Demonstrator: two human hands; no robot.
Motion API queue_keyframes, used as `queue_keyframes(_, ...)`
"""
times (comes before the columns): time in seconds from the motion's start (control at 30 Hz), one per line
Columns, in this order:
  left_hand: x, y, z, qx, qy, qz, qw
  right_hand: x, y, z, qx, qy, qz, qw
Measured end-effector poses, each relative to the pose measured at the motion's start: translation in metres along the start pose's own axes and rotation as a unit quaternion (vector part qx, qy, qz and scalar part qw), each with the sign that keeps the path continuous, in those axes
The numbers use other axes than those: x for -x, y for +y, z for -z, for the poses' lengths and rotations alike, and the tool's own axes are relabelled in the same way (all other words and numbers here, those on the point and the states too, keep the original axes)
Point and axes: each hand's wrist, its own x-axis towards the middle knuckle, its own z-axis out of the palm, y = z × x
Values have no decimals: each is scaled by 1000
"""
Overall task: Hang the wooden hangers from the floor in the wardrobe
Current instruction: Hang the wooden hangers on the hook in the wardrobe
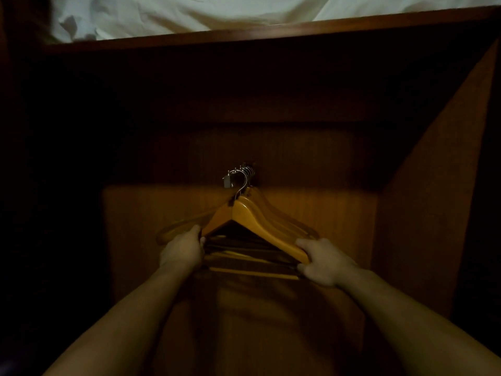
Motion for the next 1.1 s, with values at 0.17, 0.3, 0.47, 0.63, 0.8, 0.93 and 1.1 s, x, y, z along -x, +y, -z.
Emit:
queue_keyframes(0.17, -1, 6, 0, -5, -11, 6, 1000, 8, -8, 4, 89, 44, -3, 995)
queue_keyframes(0.3, 3, 5, 3, -4, -34, 13, 999, 15, -14, 4, 141, 75, 4, 987)
queue_keyframes(0.47, 9, -2, 13, 7, -56, 37, 998, 21, -24, 4, 170, 107, 4, 980)
queue_keyframes(0.63, 17, -15, 29, -9, -49, 45, 998, 26, -48, 4, 150, 154, 8, 977)
queue_keyframes(0.8, 32, -29, 48, -24, -46, 47, 998, 34, -90, 0, 139, 160, 32, 977)
queue_keyframes(0.93, 47, -41, 64, -28, -39, 35, 998, 35, -127, -4, 140, 128, 52, 981)
queue_keyframes(1.1, 75, -72, 85, -34, -30, 51, 998, 28, -176, -18, 127, 100, 82, 983)
